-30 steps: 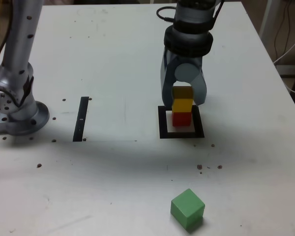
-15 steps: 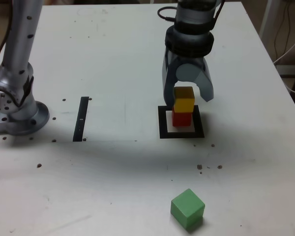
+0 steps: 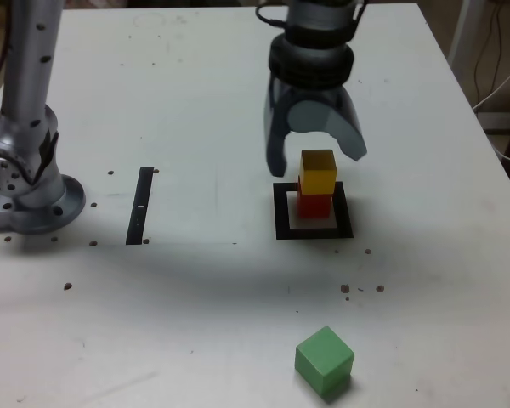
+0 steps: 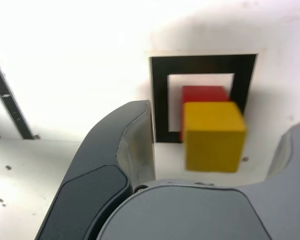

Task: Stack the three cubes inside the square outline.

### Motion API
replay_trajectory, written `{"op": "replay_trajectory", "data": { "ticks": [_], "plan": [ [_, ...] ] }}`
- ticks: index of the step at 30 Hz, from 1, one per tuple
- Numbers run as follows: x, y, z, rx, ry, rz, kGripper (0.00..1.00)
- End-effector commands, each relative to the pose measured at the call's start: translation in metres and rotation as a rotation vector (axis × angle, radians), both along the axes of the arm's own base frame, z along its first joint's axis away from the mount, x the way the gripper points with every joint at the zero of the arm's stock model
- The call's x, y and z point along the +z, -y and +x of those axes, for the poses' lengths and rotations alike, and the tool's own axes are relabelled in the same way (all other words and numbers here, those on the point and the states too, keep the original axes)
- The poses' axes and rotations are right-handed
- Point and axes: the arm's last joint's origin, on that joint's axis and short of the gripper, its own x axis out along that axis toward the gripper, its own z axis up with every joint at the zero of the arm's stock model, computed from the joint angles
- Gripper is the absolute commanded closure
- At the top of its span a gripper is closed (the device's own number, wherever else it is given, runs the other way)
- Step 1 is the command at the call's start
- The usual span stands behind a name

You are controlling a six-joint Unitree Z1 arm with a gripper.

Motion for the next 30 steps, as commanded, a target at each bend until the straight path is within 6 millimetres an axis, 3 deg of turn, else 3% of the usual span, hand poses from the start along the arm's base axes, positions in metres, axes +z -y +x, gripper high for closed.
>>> {"op": "replay_trajectory", "data": {
  "ticks": [1,8,18,30],
  "plan": [
    [0.009,0.009,-0.011,-0.001,0.007,0.005,0.0],
    [0.02,0.052,-0.04,0.013,-0.028,0.008,0.0],
    [0.031,0.114,-0.065,-0.015,-0.067,-0.045,0.01],
    [0.043,0.187,-0.065,-0.01,-0.075,-0.077,0.0]
  ]
}}
